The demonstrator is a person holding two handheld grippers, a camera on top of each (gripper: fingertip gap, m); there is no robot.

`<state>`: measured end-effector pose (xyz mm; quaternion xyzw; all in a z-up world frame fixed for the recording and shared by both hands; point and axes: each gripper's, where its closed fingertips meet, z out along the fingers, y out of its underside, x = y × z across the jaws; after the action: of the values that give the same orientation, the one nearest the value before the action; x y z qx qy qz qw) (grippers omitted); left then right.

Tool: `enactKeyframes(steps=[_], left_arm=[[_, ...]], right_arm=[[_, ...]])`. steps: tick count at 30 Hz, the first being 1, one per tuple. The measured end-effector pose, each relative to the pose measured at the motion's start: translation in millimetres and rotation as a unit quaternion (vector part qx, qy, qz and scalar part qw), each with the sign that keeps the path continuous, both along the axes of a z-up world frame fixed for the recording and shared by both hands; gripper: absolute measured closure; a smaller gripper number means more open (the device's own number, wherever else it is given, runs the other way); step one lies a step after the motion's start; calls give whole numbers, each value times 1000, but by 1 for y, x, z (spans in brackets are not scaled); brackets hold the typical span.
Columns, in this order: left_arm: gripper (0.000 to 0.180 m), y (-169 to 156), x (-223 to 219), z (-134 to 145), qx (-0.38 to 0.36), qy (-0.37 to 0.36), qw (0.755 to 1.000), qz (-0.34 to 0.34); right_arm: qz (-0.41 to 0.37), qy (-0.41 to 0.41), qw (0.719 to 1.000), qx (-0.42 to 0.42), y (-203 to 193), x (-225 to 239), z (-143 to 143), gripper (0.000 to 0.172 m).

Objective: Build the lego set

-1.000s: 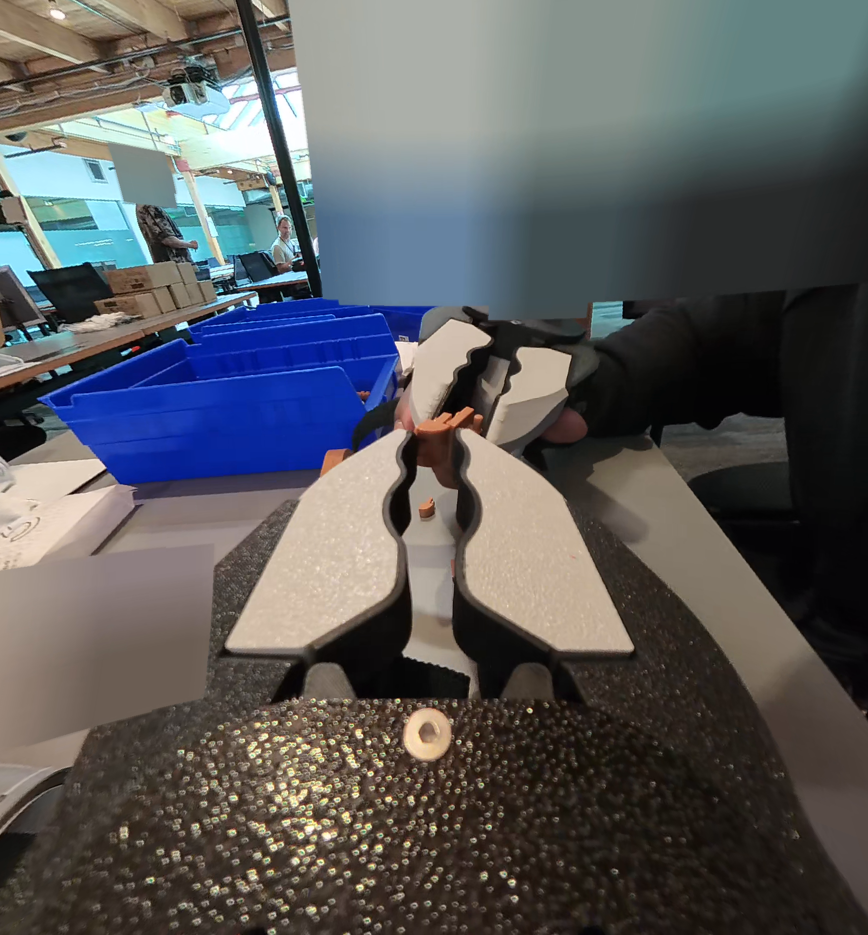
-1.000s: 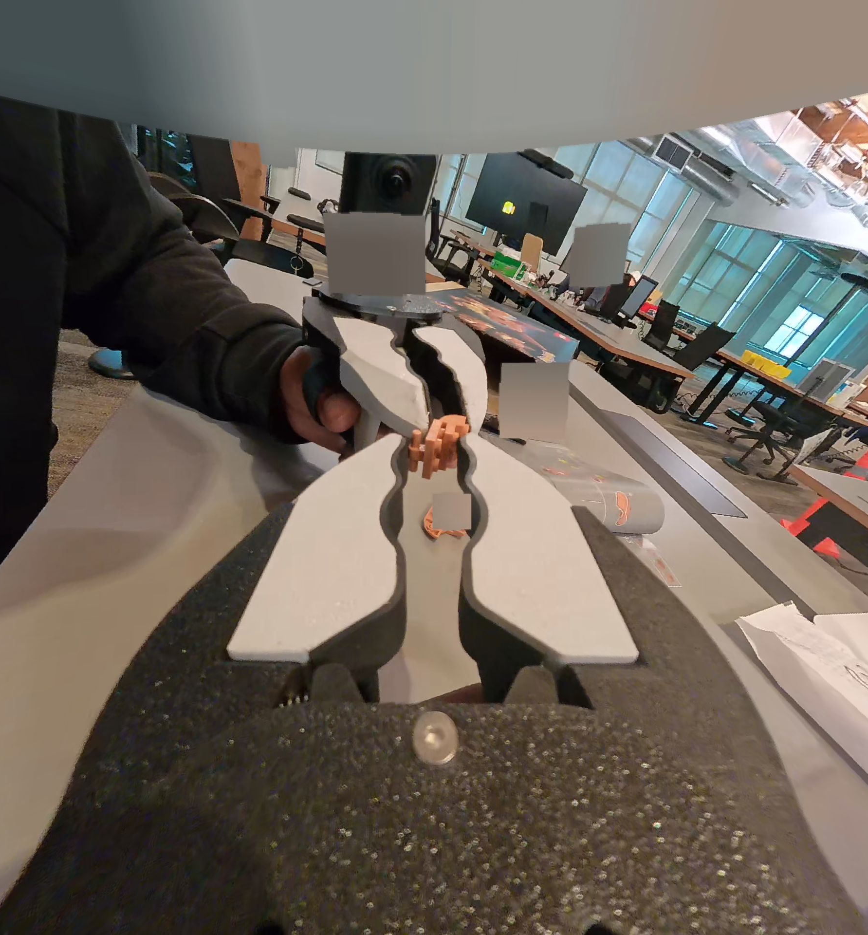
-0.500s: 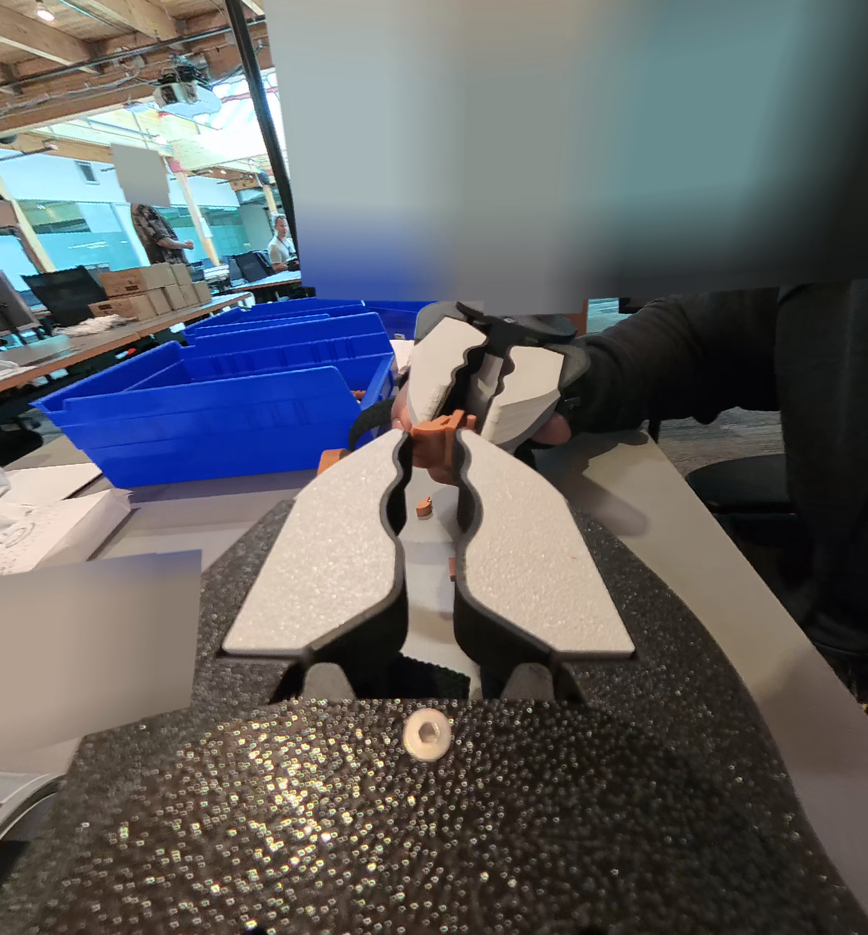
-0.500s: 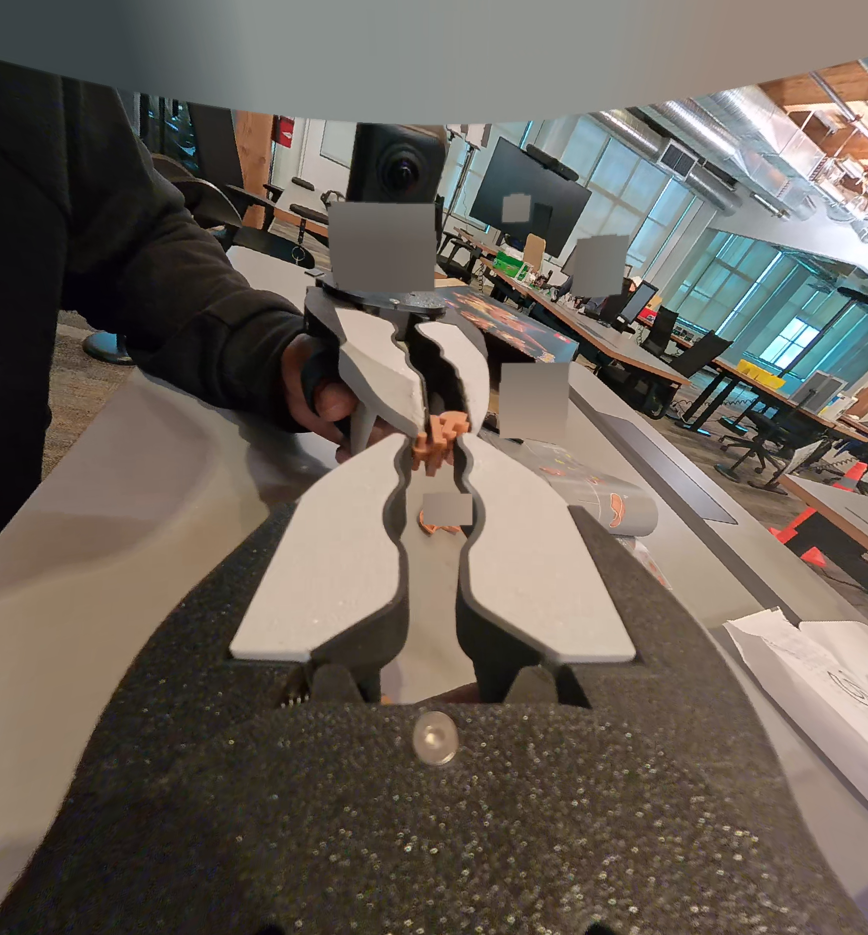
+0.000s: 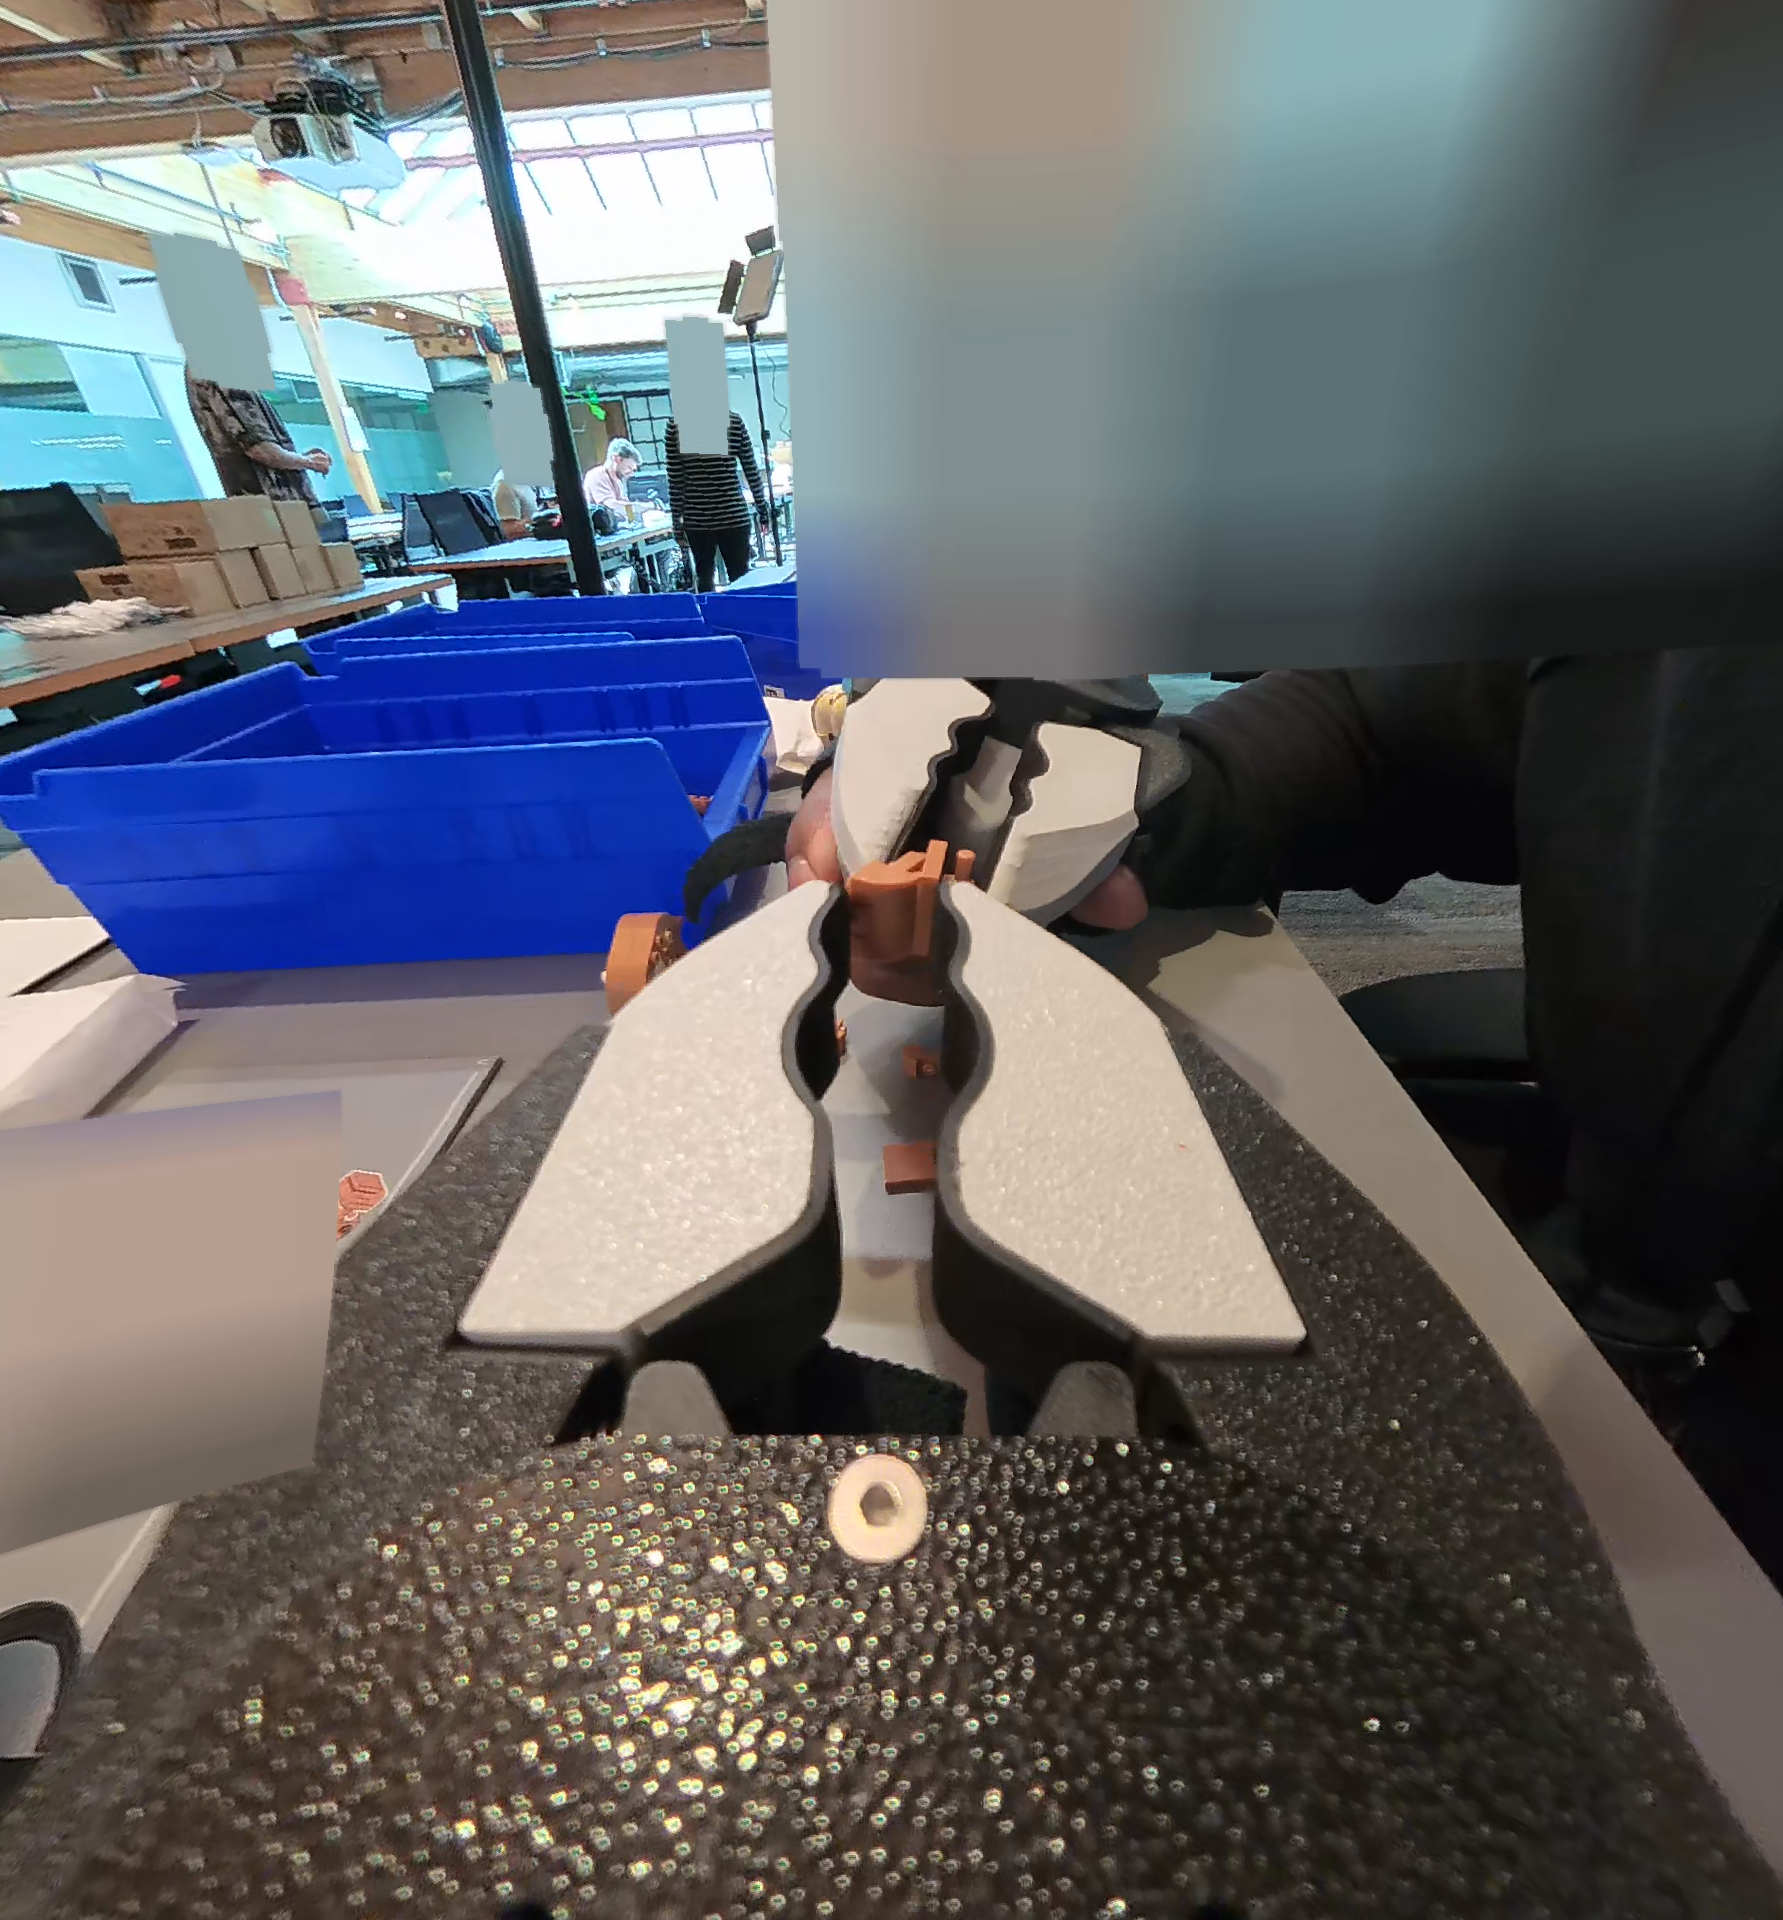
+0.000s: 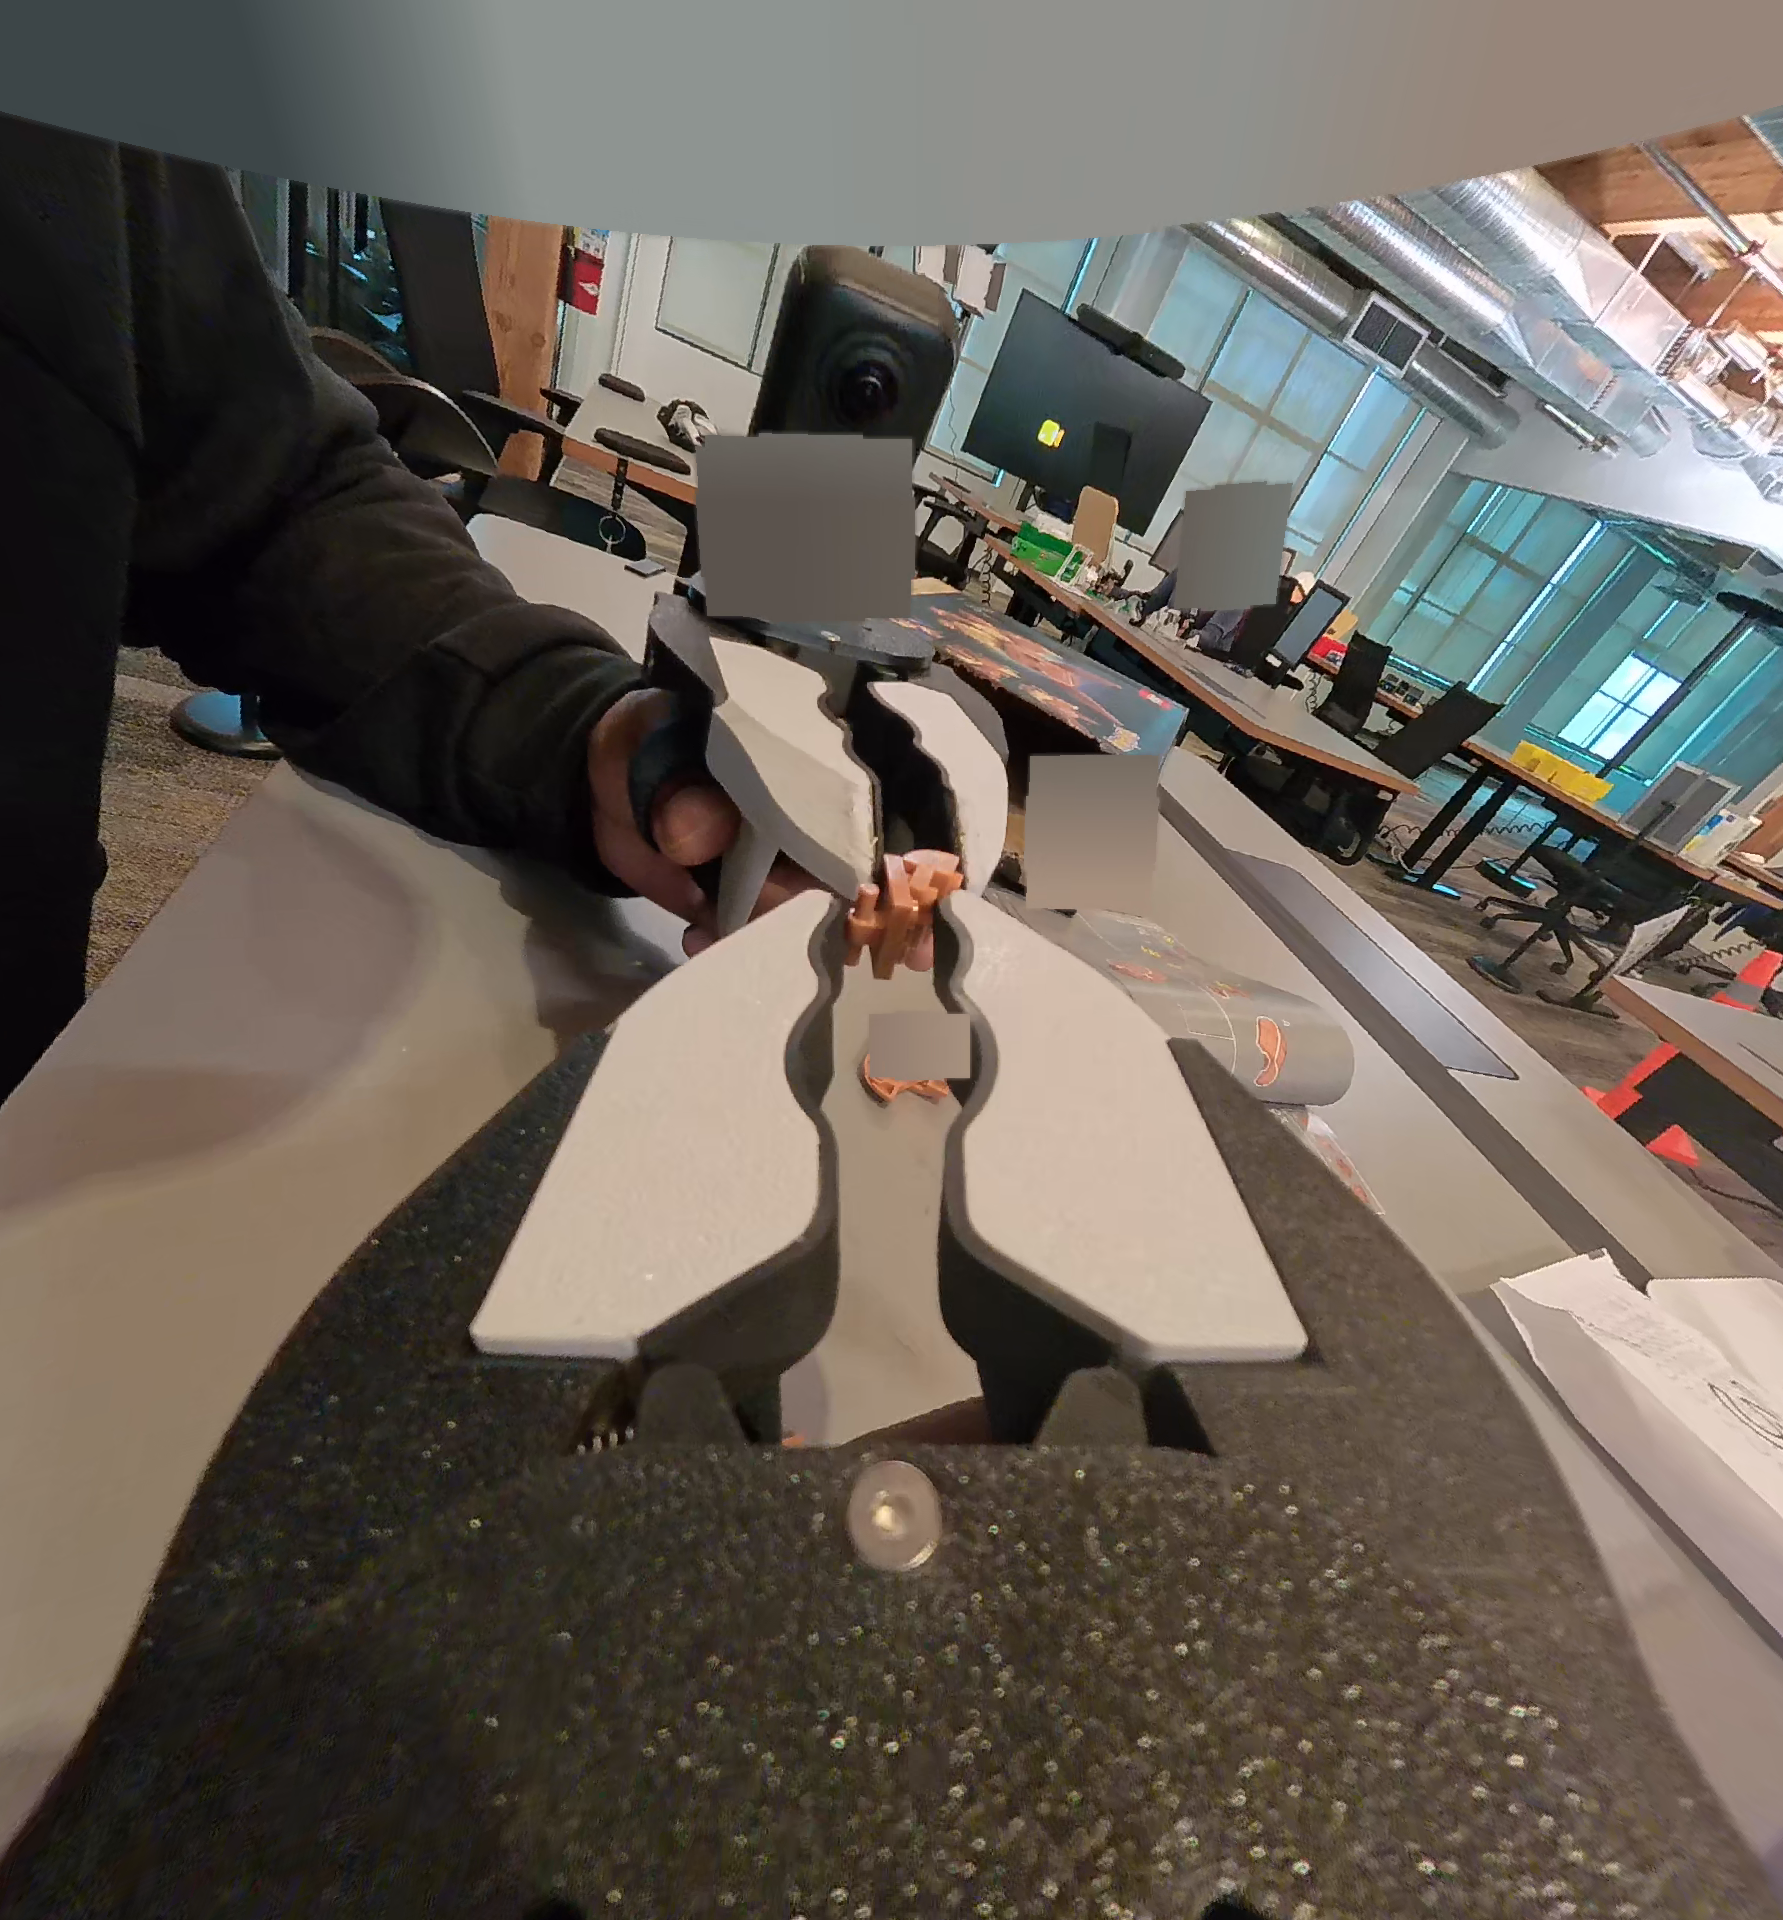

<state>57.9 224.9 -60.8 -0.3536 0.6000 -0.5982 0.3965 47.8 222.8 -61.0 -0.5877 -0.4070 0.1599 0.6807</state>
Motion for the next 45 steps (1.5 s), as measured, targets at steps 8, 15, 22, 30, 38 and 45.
enactKeyframes(steps=[8,15,22,30,38,45], left_arm=[[167,4,0,2,-24,-3,1000,5],[180,10,2,2,-47,-2,999,14],[180,36,9,-13,-84,52,993,64],[180,53,11,-64,-67,232,962,131],[180,39,13,-83,-53,292,944,146],[179,27,13,-81,-59,291,948,115]], right_arm=[[-5,4,1000,-14,2,2,0,151],[-29,-3,999,-22,10,6,-6,164],[-78,-56,992,-78,25,20,-32,165],[-112,-138,976,-129,34,32,-65,166],[-108,-185,961,-176,34,22,-89,151],[-87,-180,961,-192,29,20,-90,161]])
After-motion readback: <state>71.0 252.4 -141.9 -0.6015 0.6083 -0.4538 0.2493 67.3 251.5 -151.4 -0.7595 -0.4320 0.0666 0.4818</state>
